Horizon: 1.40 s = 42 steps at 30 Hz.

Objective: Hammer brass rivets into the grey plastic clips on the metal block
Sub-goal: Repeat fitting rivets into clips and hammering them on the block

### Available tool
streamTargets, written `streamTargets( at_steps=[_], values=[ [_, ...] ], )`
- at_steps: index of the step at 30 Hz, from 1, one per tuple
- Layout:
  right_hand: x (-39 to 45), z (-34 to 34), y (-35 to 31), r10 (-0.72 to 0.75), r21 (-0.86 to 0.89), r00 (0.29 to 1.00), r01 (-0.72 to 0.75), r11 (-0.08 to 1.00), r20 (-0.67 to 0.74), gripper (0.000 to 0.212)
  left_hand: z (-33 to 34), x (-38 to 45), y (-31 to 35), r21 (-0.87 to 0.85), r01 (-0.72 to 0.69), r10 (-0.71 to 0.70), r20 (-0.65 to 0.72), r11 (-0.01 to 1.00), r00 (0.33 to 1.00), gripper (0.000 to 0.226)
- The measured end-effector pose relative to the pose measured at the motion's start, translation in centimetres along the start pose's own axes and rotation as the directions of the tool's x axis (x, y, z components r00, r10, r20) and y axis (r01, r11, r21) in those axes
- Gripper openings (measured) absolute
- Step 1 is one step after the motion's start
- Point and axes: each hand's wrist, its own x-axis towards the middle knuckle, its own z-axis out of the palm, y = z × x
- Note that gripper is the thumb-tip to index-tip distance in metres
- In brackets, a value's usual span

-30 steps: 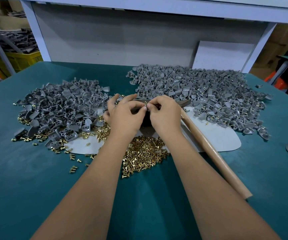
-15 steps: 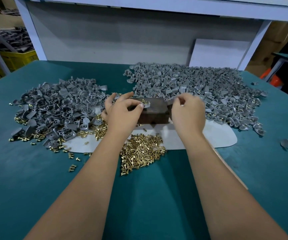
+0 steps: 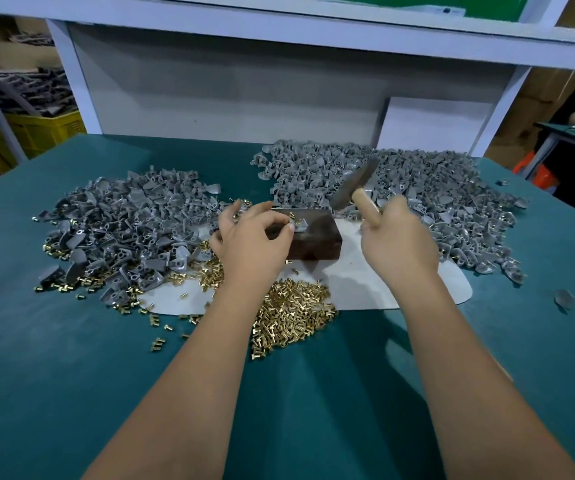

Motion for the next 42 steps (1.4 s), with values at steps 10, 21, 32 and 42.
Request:
streamTargets(
  at_steps=[10, 21, 32, 42],
  values=[
    [-0.7, -2.7, -2.7, -0.239, 0.007, 0.971, 0.239, 0.971, -0.028, 0.047, 0.2, -0.1, 0.2, 0.075, 0.004, 0.001, -0.062, 0.997, 0.998, 0.012],
    [-1.6, -1.5, -2.8, -0.347, -0.17, 0.938, 0.345, 0.923, 0.017, 0.048, 0.2, 0.0, 0.1, 0.014, 0.026, -0.025, -0.049, 1.0, 0.999, 0.014],
    [-2.5, -0.4, -3.4, -0.454, -0.324, 0.889, 0.412, 0.851, -0.063, 0.058, 0.2, -0.2, 0.3, 0.008, 0.017, -0.016, -0.078, 1.0, 0.997, 0.011],
    [-1.1, -0.5, -3.0, -0.413, -0.218, 0.903, 0.382, 0.898, -0.119, 0.051, 0.4, -0.2, 0.0, 0.064, -0.039, 0.044, -0.09, 0.997, 0.995, 0.007]
  ],
)
